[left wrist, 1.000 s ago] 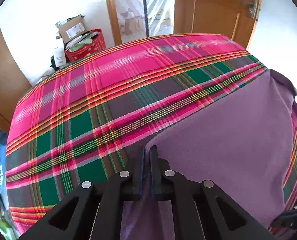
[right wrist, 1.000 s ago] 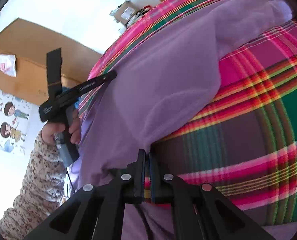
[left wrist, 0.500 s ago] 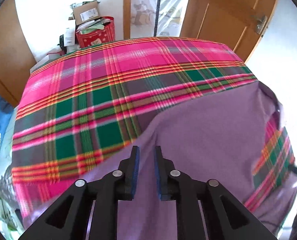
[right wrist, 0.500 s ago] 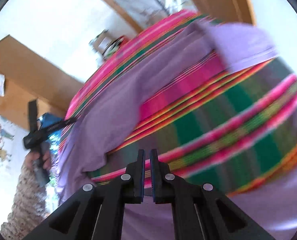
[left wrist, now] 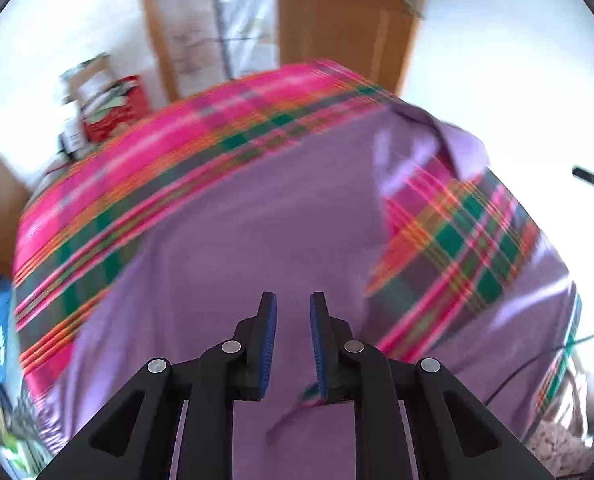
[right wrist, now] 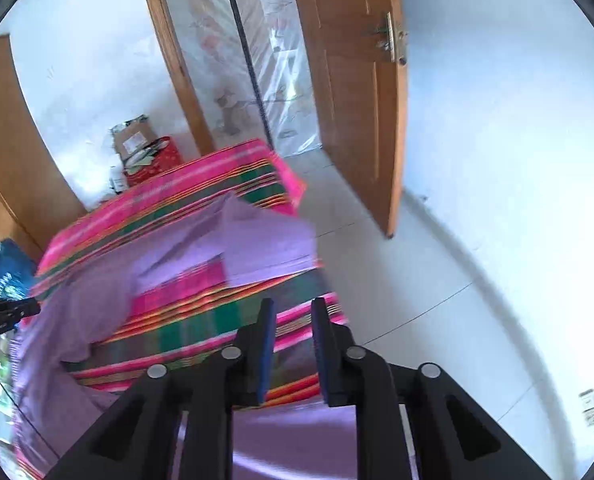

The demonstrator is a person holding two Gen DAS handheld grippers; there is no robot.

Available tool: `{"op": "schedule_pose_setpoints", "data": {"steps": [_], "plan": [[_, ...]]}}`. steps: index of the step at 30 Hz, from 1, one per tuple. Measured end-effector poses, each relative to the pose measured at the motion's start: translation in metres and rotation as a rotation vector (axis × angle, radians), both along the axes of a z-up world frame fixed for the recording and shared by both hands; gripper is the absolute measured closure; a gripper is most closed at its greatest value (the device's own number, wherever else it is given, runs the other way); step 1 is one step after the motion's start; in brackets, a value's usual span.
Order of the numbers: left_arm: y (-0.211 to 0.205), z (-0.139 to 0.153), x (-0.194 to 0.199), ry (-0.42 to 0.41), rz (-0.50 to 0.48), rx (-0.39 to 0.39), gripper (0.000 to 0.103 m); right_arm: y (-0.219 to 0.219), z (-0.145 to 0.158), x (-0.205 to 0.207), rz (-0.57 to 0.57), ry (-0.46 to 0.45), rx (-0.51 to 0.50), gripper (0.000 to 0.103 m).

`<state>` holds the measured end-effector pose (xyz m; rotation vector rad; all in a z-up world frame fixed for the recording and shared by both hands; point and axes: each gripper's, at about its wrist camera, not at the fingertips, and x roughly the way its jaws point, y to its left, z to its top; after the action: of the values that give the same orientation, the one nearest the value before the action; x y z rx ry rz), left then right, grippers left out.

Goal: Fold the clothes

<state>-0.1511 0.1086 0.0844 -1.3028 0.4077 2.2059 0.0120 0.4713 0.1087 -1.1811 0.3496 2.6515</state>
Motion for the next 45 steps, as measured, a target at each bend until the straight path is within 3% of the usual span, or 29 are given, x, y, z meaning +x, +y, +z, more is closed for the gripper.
{"op": "schedule_pose_setpoints", "data": {"steps": [7, 10, 15, 17, 19, 23, 31, 33, 35, 37, 42, 45], "plan": [[0.068, -0.046, -0.004, -0.073, -0.073, -0.044, 0.085, 0.038, -0.006, -0.010, -0.054, -0.053, 0.178, 0.082], [0.084, -0.058, -0.009, -0.060, -0.049, -0.076, 0.086, 0.040, -0.029, -0.031, 0.007, -0.095, 0.105, 0.080], [0.098, -0.059, -0.001, 0.048, -0.047, -0.165, 0.085, 0.012, -0.067, -0.068, 0.147, -0.113, 0.029, 0.078], [0.096, -0.059, 0.004, 0.075, -0.043, -0.192, 0.085, -0.003, -0.075, -0.083, 0.204, -0.094, 0.017, 0.066], [0.094, -0.060, 0.010, 0.112, -0.041, -0.225, 0.085, -0.019, -0.082, -0.097, 0.260, -0.076, 0.005, 0.061], [0.093, -0.070, 0.019, 0.158, -0.069, -0.300, 0.085, -0.032, -0.089, -0.112, 0.271, -0.080, 0.042, 0.057], [0.085, -0.072, 0.012, 0.160, -0.075, -0.282, 0.082, -0.057, -0.104, -0.142, 0.284, -0.093, 0.122, 0.057], [0.082, -0.071, 0.009, 0.146, -0.068, -0.268, 0.082, -0.063, -0.107, -0.150, 0.288, -0.096, 0.142, 0.061], [0.075, -0.071, 0.002, 0.113, -0.044, -0.230, 0.082, -0.064, -0.107, -0.154, 0.278, -0.091, 0.156, 0.081], [0.070, -0.070, -0.001, 0.087, -0.022, -0.198, 0.082, -0.059, -0.101, -0.155, 0.249, -0.074, 0.160, 0.091], [0.059, -0.068, -0.002, 0.061, 0.006, -0.162, 0.093, -0.043, -0.086, -0.157, 0.177, -0.027, 0.172, 0.094], [0.055, -0.067, -0.003, 0.046, 0.013, -0.141, 0.094, -0.030, -0.072, -0.164, 0.131, 0.007, 0.185, 0.094]]}}
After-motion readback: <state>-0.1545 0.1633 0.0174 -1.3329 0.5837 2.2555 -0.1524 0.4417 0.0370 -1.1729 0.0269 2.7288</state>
